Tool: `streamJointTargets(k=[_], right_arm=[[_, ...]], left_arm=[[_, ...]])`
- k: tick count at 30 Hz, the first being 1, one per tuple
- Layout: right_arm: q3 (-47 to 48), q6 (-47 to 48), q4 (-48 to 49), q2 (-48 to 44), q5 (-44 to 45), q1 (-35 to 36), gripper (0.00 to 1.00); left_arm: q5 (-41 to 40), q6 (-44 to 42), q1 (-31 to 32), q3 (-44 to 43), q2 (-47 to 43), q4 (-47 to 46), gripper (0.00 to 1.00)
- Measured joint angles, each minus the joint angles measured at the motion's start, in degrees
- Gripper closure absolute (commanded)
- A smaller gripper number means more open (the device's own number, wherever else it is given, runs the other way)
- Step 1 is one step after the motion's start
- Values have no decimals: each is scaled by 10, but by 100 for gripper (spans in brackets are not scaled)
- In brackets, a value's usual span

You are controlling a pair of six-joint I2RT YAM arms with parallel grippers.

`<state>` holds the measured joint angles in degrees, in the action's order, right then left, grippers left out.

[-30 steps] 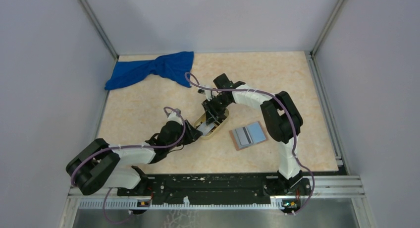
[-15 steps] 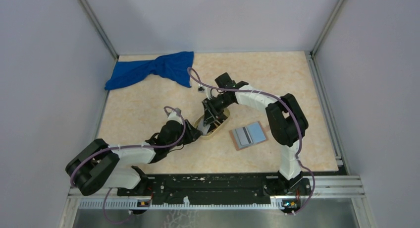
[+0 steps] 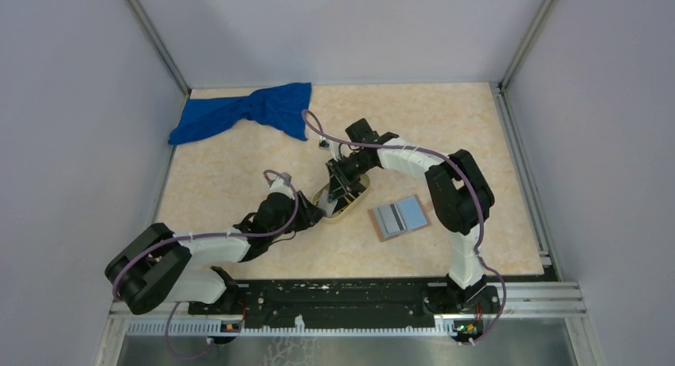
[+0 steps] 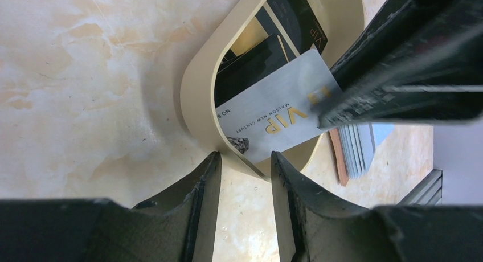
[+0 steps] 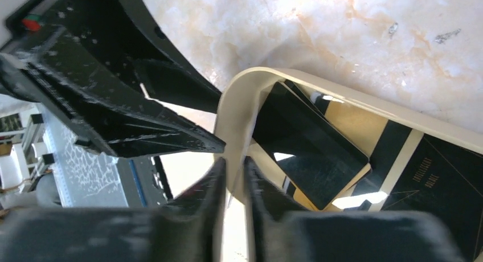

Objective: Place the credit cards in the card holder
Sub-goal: Pick up the credit card from the storage box.

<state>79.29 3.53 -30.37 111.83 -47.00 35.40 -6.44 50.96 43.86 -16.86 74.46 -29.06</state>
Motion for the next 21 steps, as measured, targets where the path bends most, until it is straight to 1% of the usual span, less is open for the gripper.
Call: streamJointTargets(k=[1,6,10,11,13,17,18,21], right_arm=[[-1,0,2,1,1,0,100],[-5,-6,9,4,21,-5,100],[-14,-1,8,-10,18,-25,100],[-17,2,8,-19,10,-35,100],[-19,10,5,-36,-11,-55,100],[-19,52,-12,-74,-88,-95,100],[-16,69,-26,-81,-111,-102,100],[-3,122,-73,-88,-162,-109,100]], left_arm=[[0,0,0,0,0,0,55],[1,-7,0,0,-6,2,52],[5,-18,0,2,-50,10,46],[7,-22,0,5,-68,10,43],[12,-32,0,10,-105,10,34],[26,-64,0,34,-196,5,8],[32,-74,0,45,-219,-4,3],[66,-106,0,97,-283,-47,2]])
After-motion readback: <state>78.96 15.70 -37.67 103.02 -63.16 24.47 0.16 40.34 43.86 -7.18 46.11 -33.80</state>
